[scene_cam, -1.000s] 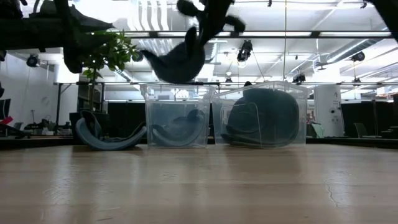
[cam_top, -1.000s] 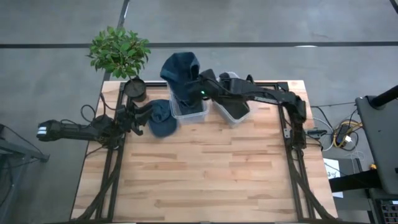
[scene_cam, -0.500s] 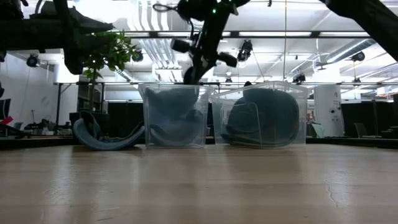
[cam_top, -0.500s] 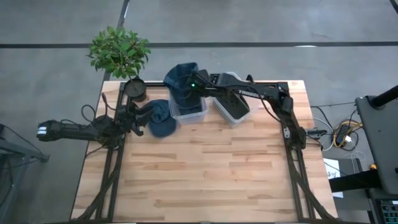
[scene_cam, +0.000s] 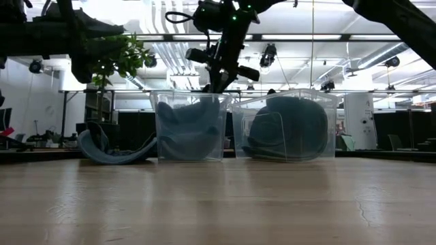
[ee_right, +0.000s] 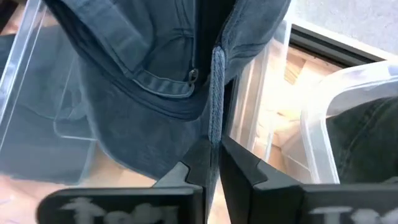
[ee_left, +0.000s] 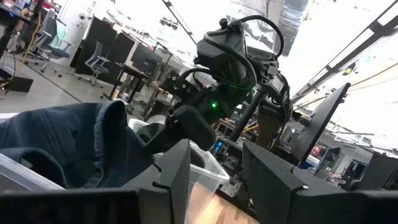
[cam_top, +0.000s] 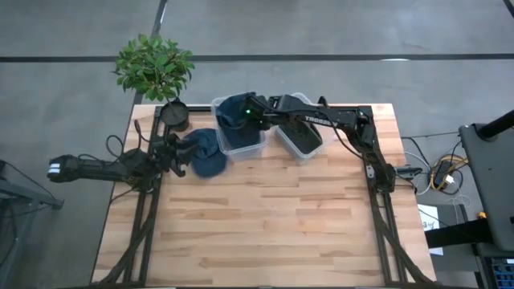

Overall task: Pick & Place hat
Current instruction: Put the bottom blue cap into the left transparent bin, then put the blue cap into the left transparent bin

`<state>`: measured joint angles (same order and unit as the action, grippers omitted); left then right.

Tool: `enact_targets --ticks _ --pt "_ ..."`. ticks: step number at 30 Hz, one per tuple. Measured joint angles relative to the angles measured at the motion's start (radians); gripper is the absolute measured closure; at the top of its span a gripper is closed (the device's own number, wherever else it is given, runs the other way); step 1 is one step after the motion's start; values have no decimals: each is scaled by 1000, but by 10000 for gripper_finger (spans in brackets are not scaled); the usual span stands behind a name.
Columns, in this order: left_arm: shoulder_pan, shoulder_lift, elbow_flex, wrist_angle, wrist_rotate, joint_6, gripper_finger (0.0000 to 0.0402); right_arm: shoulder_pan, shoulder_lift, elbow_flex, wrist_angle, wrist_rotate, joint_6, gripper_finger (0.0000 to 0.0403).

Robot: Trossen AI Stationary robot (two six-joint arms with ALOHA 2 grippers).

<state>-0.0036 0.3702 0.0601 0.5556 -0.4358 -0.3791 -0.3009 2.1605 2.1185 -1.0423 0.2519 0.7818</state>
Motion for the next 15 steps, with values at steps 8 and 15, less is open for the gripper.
enact_targets --ticks 8,15 --pt "0 0 0 -18 -1 0 262 1 -1 0 1 -25 -57 306" --pt "0 0 0 -26 -1 3 262 21 -23 32 1 -23 -106 245"
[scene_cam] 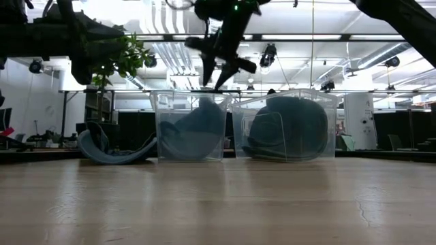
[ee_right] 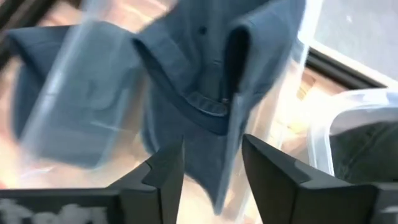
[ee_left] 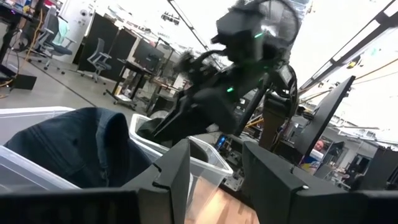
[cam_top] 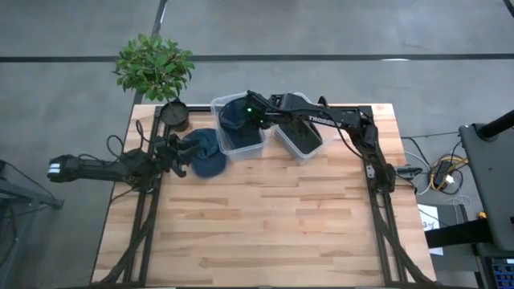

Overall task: Pick & Place hat
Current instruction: Put the blue cap into the left transparent bin

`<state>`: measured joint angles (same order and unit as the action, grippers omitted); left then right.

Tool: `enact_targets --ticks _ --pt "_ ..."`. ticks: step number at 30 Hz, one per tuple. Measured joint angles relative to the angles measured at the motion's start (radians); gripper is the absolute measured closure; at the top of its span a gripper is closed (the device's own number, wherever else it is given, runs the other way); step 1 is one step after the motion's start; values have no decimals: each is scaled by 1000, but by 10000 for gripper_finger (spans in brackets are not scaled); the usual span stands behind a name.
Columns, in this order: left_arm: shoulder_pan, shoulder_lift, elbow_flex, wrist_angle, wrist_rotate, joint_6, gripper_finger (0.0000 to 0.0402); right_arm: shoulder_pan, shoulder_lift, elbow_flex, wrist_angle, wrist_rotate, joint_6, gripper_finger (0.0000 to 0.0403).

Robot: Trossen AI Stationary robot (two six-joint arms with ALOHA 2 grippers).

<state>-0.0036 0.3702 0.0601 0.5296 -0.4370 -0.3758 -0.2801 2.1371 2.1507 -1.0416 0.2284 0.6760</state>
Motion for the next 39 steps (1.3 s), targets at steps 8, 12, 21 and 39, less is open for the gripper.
enact_targets --ticks 8,12,21,39 --pt "0 0 0 -37 9 -7 262 99 -25 37 0 9 -139 239" --pt "0 -1 -1 -43 28 -19 262 188 -25 35 2 -1 -239 250" --pt "0 -3 -1 -45 56 -20 262 406 -25 -7 36 76 -403 277" --pt "-62 64 6 -23 210 104 262 709 -25 -211 156 185 -405 312"
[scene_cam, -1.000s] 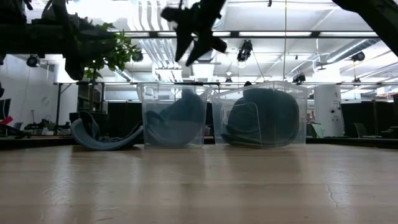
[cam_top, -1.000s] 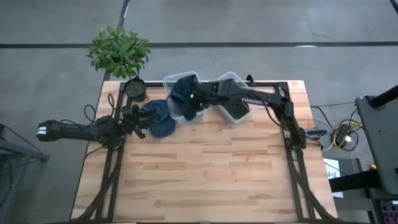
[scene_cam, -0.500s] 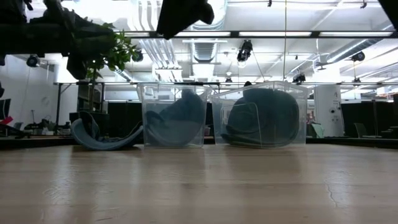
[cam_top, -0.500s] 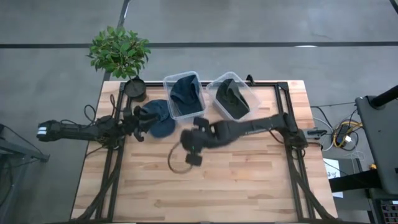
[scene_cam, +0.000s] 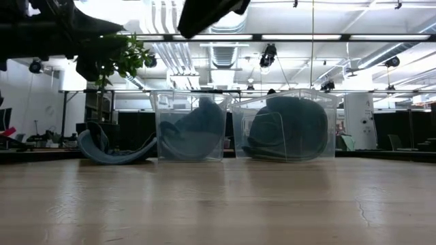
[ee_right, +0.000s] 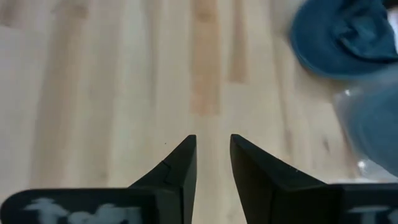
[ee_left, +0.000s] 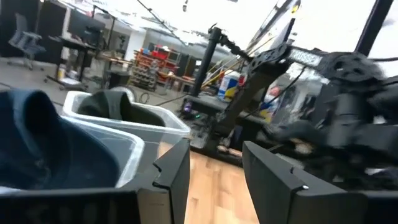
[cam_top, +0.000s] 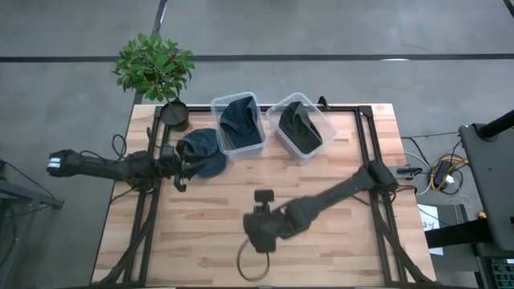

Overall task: Pick & Place hat
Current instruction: Put the blue cap into the left transparent bin

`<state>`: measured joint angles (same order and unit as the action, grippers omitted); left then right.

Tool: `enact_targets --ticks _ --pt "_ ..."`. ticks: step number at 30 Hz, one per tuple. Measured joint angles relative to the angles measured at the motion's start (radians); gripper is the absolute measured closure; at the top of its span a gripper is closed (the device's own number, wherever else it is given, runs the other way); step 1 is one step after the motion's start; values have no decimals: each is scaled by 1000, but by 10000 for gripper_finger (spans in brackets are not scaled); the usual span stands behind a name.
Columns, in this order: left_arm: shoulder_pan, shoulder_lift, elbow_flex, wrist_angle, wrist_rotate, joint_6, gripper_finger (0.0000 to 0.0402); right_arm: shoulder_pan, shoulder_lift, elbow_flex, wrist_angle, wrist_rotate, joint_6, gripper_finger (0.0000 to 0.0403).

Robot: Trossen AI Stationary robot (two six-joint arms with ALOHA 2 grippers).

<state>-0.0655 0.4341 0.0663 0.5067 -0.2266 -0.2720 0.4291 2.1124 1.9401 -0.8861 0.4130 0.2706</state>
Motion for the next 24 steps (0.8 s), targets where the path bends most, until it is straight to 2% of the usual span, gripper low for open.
enact_targets --ticks 5,15,17,20,24 --pt "-24 77 99 -36 -10 92 262 65 0 -32 104 10 -18 323" --pt "-137 341 442 -257 -40 152 262 161 -2 -67 137 43 -38 334" --pt "-171 384 517 -357 -90 182 262 176 -2 -84 149 44 -15 333" --pt "-230 458 622 -583 -228 199 262 201 -2 -116 179 45 10 333" --pt "-344 573 714 -904 -452 113 262 227 -2 -155 192 50 45 339"
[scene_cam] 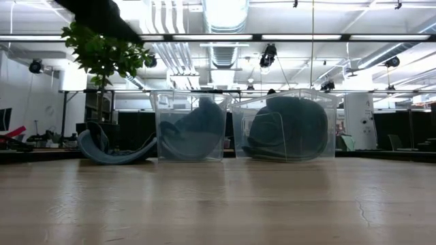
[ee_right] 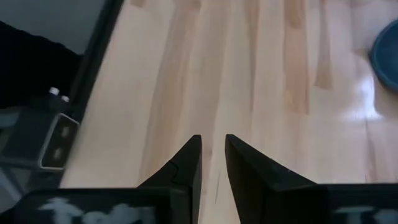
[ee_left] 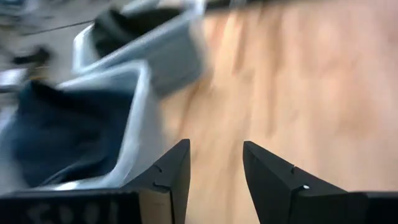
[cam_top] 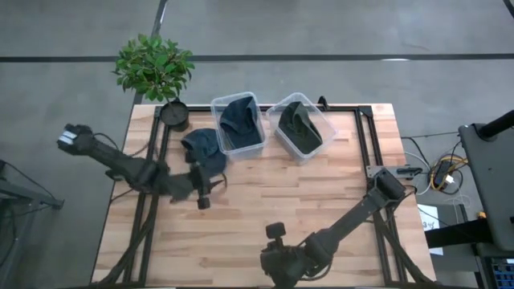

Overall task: Pick & Place hat
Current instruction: Put the blue cap into the left transparent bin

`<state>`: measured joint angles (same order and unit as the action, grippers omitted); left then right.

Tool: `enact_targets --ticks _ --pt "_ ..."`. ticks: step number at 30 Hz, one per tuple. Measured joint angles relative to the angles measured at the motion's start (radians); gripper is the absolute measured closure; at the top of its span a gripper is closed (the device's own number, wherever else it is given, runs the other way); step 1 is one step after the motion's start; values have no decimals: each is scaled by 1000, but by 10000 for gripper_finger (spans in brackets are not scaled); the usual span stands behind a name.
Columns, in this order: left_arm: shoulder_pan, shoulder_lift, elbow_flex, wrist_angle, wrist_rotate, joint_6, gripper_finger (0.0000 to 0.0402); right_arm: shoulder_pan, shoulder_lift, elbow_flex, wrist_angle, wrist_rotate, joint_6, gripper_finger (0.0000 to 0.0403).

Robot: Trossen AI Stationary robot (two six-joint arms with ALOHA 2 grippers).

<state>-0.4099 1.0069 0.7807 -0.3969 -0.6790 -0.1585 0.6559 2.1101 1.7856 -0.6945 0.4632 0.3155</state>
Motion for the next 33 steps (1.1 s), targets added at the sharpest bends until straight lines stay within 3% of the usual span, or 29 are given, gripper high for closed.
enact_targets --ticks 4,8,14,20,29,33 --pt "-78 112 21 -222 -212 -69 262 11 -1 -28 -2 37 23 339" --pt "-93 194 4 -310 -280 -154 262 12 -2 -37 -2 38 45 338" --pt "-88 288 -28 -396 -276 -235 262 19 -3 -39 -2 38 52 339" --pt "-88 353 -61 -495 -189 -251 262 33 -3 -39 -2 37 78 339" --pt "-74 454 -69 -494 -138 -306 262 38 -3 -39 20 37 79 343" --pt "-59 520 -69 -504 -62 -314 262 39 -2 -39 32 37 79 342"
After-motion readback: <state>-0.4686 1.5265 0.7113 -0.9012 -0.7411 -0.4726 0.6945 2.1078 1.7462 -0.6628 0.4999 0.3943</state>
